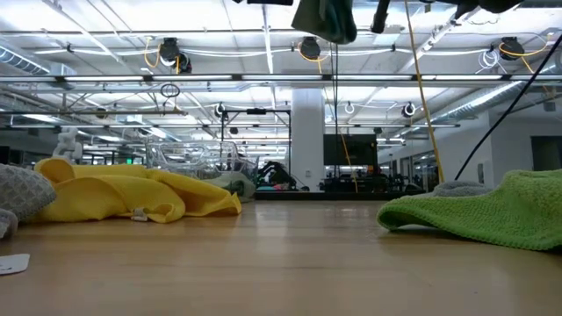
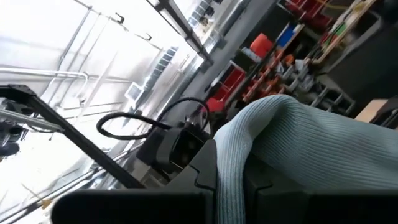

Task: Fold microfiber towels
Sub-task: Fold the blue microfiber cloth

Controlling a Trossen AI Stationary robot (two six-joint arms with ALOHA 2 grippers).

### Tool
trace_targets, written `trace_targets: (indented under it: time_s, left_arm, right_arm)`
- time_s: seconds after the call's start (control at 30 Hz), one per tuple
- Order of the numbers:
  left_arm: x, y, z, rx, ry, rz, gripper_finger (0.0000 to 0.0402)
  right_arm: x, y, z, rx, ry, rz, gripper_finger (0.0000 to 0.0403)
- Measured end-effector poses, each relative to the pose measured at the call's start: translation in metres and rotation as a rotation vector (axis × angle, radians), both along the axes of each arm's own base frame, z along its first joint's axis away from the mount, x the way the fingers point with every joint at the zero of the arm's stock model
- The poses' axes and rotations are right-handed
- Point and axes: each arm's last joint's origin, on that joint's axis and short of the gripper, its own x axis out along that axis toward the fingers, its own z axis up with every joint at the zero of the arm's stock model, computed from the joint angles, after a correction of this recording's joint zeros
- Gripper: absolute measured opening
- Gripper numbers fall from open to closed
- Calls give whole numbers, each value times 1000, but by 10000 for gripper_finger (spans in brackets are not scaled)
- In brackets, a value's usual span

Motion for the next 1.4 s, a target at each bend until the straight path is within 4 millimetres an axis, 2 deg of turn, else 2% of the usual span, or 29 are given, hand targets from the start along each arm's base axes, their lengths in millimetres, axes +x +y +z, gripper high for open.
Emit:
trace_targets:
  time_s: [0.33, 0.67, 0.83, 0.93, 1.1, 1.4]
  left_arm:
    - [1, 20, 3, -14, -38, -3, 356]
    - [0, 48, 9, 9, -94, 13, 355]
    - [15, 57, -9, 6, -73, -9, 349]
    - [21, 57, -15, 5, -75, -7, 333]
    - [20, 52, -11, 26, -94, 63, 314]
    - [19, 56, -14, -40, -86, 28, 340]
  right_arm:
    - [-5, -11, 4, -41, -44, -64, 11]
    - [-12, -24, 8, -58, -80, -129, 11]
    - [-13, -28, 8, -62, -76, -152, 11]
    - [-14, -30, 7, -60, -71, -163, 11]
    - [-15, -32, 7, -55, -71, -166, 11]
    - [-14, -32, 4, -45, -42, -165, 11]
